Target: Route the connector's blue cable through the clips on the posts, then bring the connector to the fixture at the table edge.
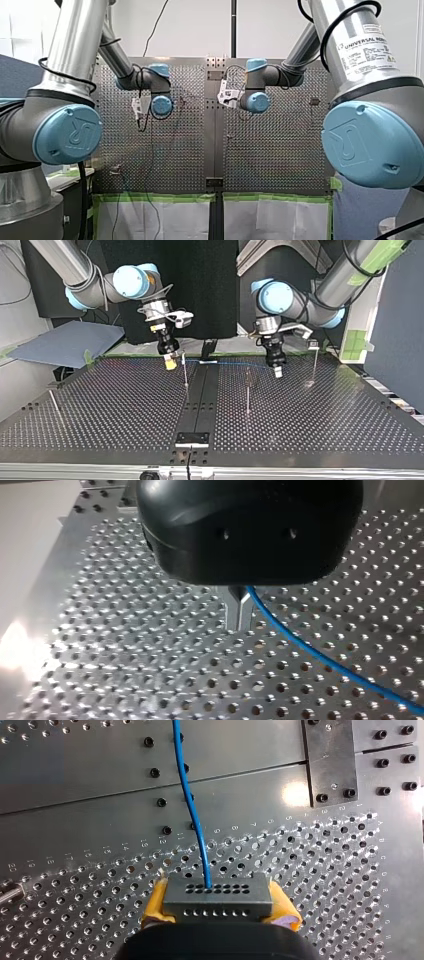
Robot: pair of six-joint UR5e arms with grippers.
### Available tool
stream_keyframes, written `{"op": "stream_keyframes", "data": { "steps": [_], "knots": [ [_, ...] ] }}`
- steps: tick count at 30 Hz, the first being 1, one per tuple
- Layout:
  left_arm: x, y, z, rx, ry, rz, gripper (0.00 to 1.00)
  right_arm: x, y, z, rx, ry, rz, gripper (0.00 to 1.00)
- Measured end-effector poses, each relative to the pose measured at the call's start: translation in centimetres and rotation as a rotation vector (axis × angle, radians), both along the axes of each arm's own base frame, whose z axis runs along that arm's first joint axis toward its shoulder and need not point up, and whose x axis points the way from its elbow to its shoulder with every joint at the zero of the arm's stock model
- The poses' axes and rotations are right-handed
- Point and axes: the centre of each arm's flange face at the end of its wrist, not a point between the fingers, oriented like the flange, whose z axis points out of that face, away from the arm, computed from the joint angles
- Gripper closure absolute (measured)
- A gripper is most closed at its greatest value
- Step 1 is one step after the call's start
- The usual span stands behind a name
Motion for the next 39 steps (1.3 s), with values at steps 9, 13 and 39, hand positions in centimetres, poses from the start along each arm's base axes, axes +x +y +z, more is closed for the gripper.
{"op": "stream_keyframes", "data": {
  "steps": [9,13,39],
  "knots": [
    [1.1,-0.1,-0.1,-0.014,-0.013,-0.002,1.00,0.0,-0.1,-0.1,-0.001,-0.001,0.001,1.00],
    [1.3,0.1,0.0,-0.017,-0.016,0.002,1.00,0.1,-0.1,-0.2,0.000,-0.001,0.000,1.00],
    [2.8,1.1,0.8,-0.022,-0.049,-0.015,1.00,-1.6,-2.4,-0.3,0.002,-0.018,-0.027,1.00]
  ]
}}
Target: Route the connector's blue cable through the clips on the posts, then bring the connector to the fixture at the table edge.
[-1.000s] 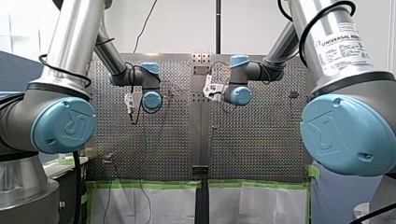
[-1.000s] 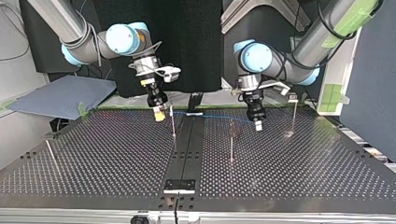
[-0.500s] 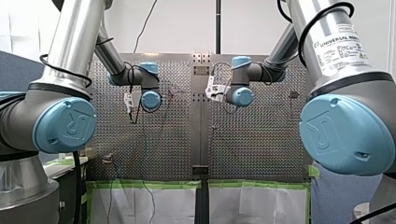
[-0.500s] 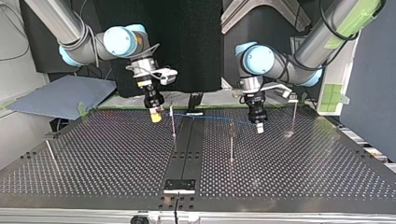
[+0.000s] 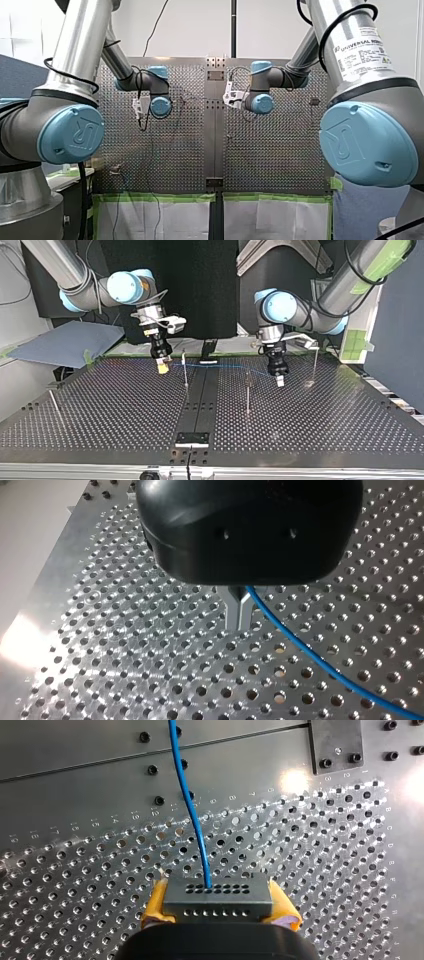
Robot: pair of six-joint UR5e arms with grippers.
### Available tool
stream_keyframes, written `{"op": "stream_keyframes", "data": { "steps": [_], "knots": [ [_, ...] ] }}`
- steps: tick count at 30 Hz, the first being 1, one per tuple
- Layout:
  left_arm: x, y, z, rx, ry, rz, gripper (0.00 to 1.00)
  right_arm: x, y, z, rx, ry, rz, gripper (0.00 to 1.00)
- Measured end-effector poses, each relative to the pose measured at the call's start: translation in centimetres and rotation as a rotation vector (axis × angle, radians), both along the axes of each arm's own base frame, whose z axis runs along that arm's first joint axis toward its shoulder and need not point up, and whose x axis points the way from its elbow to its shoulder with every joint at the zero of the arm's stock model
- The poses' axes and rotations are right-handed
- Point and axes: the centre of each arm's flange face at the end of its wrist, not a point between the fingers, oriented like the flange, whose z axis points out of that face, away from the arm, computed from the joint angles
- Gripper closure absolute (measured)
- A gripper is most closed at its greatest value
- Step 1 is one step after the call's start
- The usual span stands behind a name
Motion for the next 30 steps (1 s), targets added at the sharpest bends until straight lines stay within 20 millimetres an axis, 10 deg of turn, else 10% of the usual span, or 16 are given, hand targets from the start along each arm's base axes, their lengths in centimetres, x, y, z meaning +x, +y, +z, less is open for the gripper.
{"op": "stream_keyframes", "data": {
  "steps": [30],
  "knots": [
    [4.6,1.5,-0.9,-0.026,-0.011,-0.020,1.00,-0.2,-3.8,-0.5,-0.017,-0.021,-0.023,1.00]
  ]
}}
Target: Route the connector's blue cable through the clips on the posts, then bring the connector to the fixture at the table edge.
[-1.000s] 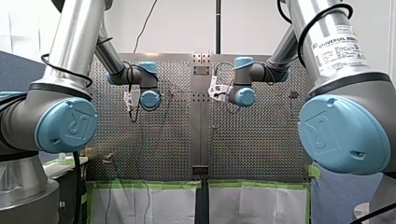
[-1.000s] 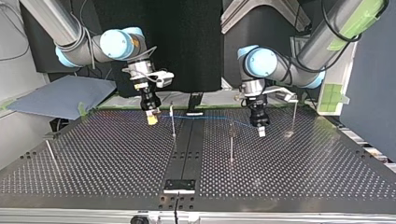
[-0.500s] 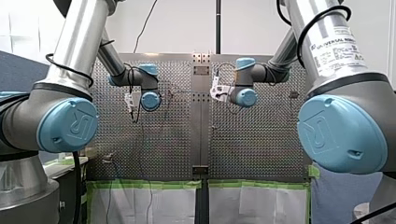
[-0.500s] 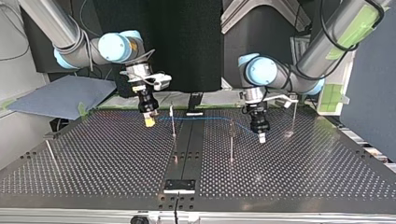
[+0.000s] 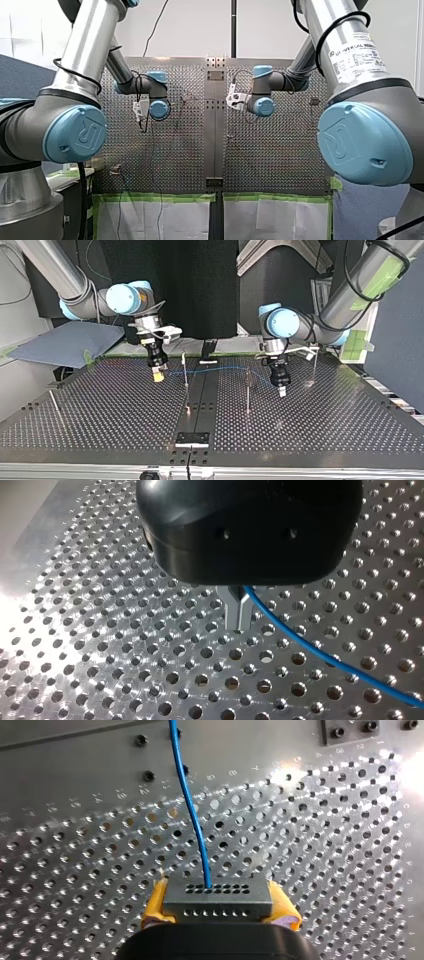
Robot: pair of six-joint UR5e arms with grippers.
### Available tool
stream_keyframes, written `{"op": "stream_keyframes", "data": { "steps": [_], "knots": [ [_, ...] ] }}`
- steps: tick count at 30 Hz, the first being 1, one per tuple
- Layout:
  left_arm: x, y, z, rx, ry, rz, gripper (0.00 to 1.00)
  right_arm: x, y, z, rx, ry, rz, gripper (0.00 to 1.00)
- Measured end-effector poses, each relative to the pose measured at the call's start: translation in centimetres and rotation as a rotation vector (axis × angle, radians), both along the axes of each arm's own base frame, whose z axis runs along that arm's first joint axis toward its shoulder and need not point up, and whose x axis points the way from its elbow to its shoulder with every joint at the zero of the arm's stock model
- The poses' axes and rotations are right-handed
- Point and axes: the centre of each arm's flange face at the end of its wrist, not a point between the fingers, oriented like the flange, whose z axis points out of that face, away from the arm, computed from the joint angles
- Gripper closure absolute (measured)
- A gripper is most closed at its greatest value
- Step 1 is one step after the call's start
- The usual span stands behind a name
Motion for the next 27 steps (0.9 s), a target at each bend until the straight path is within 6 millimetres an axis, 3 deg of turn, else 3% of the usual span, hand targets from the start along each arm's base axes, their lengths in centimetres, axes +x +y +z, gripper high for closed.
{"op": "stream_keyframes", "data": {
  "steps": [20,23,25,27],
  "knots": [
    [1.4,0.2,-0.1,0.003,0.020,-0.022,1.00,-1.4,-2.6,1.0,-0.020,-0.011,-0.036,1.00],
    [1.4,0.2,-0.1,-0.006,0.023,-0.024,0.93,-1.4,-2.6,0.9,-0.018,-0.008,-0.035,1.00],
    [1.4,0.2,-0.2,-0.016,0.024,-0.028,0.71,-1.4,-2.5,0.9,-0.017,-0.006,-0.033,1.00],
    [1.3,0.2,-0.2,-0.025,0.027,-0.035,0.67,-1.4,-2.5,0.9,-0.014,-0.003,-0.031,1.00]
  ]
}}
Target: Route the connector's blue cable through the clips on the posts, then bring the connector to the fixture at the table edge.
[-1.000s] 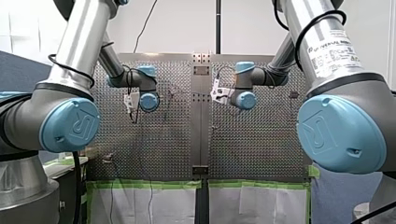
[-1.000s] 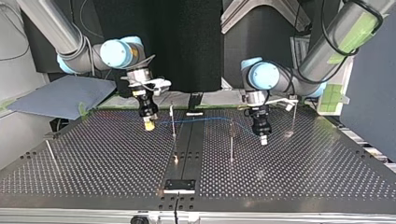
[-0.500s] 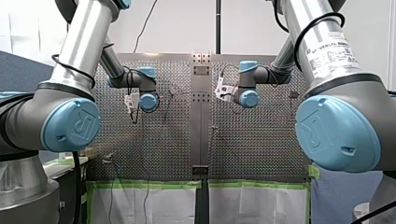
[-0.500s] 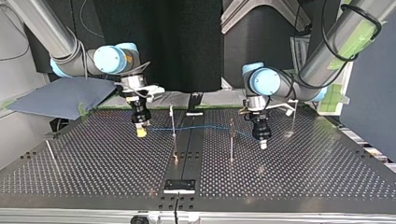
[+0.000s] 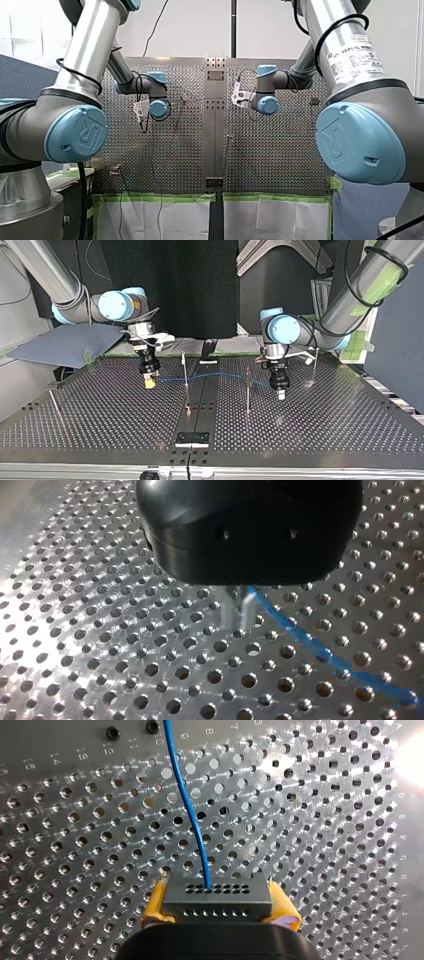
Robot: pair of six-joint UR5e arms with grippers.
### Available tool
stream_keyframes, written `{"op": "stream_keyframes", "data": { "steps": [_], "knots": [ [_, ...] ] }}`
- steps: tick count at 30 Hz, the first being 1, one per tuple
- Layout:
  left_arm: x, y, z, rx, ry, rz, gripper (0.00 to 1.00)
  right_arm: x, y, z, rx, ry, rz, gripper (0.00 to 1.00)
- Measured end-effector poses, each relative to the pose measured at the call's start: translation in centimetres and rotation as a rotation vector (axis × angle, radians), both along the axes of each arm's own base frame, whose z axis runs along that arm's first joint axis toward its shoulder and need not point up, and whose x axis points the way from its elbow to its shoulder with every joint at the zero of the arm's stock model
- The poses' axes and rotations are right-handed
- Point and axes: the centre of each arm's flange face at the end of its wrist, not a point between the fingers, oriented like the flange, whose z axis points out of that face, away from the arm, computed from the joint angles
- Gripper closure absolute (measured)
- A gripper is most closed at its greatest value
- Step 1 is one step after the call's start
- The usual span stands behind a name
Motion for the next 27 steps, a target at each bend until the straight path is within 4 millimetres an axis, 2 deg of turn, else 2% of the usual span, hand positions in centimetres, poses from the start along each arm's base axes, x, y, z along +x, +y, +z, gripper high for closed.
{"op": "stream_keyframes", "data": {
  "steps": [1,2,4,5,6,7,8,9,27],
  "knots": [
    [0.0,0.0,0.0,-0.003,0.002,-0.002,0.62,0.0,0.0,0.0,0.001,0.001,0.001,1.00],
    [0.0,0.0,-0.1,-0.006,0.003,-0.004,0.62,0.0,0.0,0.0,0.003,0.003,0.001,1.00],
    [0.0,0.0,-0.1,-0.010,0.006,-0.011,0.47,0.0,0.1,-0.1,0.005,0.005,0.002,1.00],
    [0.0,0.0,-0.1,-0.012,0.008,-0.015,0.47,0.0,0.1,-0.1,0.006,0.006,0.003,1.00],
    [0.0,0.1,-0.1,-0.014,0.011,-0.022,0.22,0.1,0.2,-0.1,0.007,0.007,0.004,1.00],
    [0.0,0.1,-0.2,-0.017,0.014,-0.028,0.07,0.1,0.2,-0.1,0.007,0.007,0.005,1.00],
    [0.0,0.1,-0.2,-0.021,0.016,-0.034,0.07,0.2,0.2,-0.1,0.007,0.008,0.006,1.00],
    [0.0,0.1,-0.3,-0.026,0.020,-0.042,0.00,0.2,0.3,-0.1,0.008,0.008,0.008,1.00],
    [-1.6,-0.1,-1.9,-0.143,0.160,-0.124,0.00,0.4,0.6,-0.3,0.022,0.016,0.013,1.00]
  ]
}}
